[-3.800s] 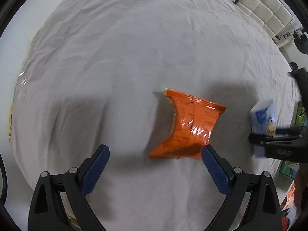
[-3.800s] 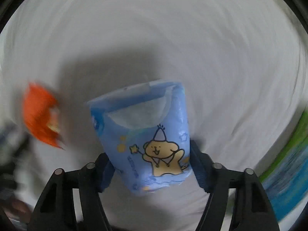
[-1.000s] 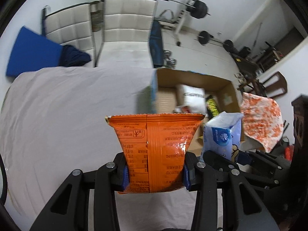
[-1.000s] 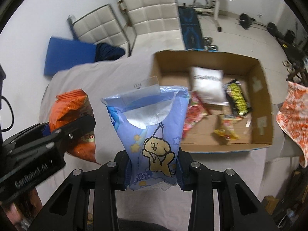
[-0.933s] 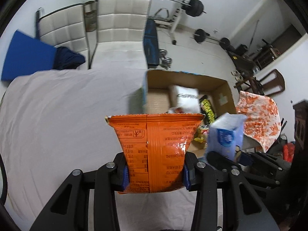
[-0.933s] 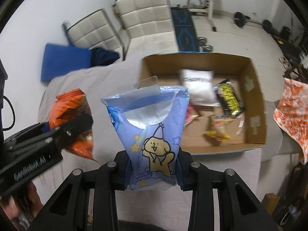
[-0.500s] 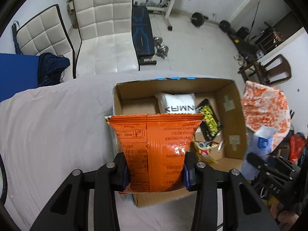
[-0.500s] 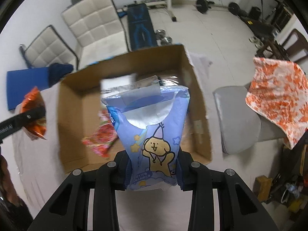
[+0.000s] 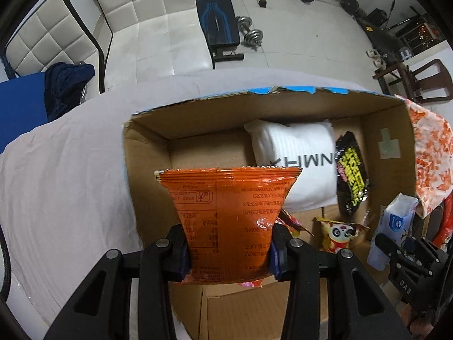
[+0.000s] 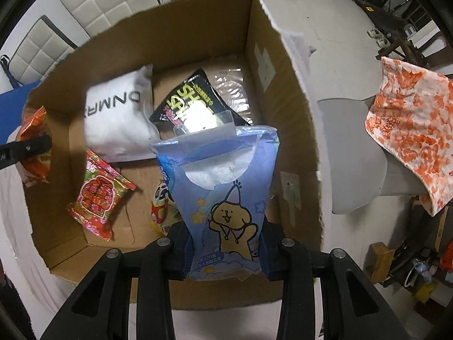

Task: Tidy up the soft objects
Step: 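Carry both packs into the box and open both tools to release them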

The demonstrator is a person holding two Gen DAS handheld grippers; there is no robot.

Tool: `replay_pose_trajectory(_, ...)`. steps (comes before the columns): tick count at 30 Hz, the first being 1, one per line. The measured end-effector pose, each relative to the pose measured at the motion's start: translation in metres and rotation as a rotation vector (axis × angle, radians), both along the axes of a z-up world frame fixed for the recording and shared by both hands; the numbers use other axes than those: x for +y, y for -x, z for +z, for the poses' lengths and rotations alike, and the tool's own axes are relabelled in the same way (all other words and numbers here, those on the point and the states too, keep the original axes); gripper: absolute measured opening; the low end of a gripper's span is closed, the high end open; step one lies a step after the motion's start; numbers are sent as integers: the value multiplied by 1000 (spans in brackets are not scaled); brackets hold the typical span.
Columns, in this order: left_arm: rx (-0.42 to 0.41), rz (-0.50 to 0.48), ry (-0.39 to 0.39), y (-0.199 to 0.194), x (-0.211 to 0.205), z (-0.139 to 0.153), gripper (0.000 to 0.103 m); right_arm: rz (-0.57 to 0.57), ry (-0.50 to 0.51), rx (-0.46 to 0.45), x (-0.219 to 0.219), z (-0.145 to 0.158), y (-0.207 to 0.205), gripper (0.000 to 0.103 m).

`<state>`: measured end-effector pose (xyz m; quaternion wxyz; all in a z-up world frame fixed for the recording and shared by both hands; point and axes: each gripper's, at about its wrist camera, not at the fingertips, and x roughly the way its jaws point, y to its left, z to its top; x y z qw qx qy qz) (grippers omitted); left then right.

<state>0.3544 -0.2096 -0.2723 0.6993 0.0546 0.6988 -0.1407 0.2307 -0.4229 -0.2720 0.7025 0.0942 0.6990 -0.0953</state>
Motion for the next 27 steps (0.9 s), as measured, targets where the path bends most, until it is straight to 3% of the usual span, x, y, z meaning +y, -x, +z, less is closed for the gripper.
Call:
replay_pose_trajectory(7, 4, 31, -1, -2, -3, -9, 46, 10, -2, 26, 1, -6, -3, 53)
replay_pose_trajectory(13, -21, 49, 10, -4, -1, 0, 55, 3, 15, 19, -4, 0, -3, 60)
replay_pose_trajectory(27, -163, 86, 61, 35, 6, 62, 101, 27, -5, -90, 10, 45, 13, 93)
